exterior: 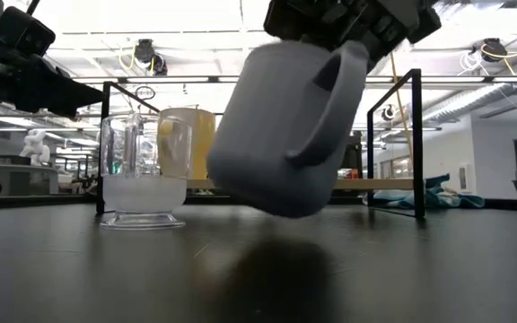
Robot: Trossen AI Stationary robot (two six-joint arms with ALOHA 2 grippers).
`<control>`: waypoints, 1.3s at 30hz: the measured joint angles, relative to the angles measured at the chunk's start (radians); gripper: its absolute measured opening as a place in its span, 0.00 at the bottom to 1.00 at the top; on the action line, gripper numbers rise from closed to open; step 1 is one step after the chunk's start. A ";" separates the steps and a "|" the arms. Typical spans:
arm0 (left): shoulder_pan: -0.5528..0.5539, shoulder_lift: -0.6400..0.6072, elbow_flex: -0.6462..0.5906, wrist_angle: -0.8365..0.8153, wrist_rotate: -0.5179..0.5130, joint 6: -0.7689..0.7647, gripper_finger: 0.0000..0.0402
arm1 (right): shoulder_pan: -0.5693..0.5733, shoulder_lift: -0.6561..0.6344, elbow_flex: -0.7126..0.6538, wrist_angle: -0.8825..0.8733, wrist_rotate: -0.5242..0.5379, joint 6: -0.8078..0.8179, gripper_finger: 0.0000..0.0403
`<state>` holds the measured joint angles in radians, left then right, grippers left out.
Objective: Stack small to large cups/mugs on shelf
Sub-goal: Put the gray mug on the shelf
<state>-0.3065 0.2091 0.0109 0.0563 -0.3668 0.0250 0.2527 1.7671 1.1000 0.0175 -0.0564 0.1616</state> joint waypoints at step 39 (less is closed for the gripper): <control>0.000 0.000 0.000 0.000 0.003 -0.004 0.06 | -0.034 -0.369 -0.256 0.159 0.037 -0.072 0.01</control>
<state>-0.3064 0.2092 0.0109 0.0559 -0.3635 0.0212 0.2189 1.3986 0.8441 0.1764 -0.0195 0.0895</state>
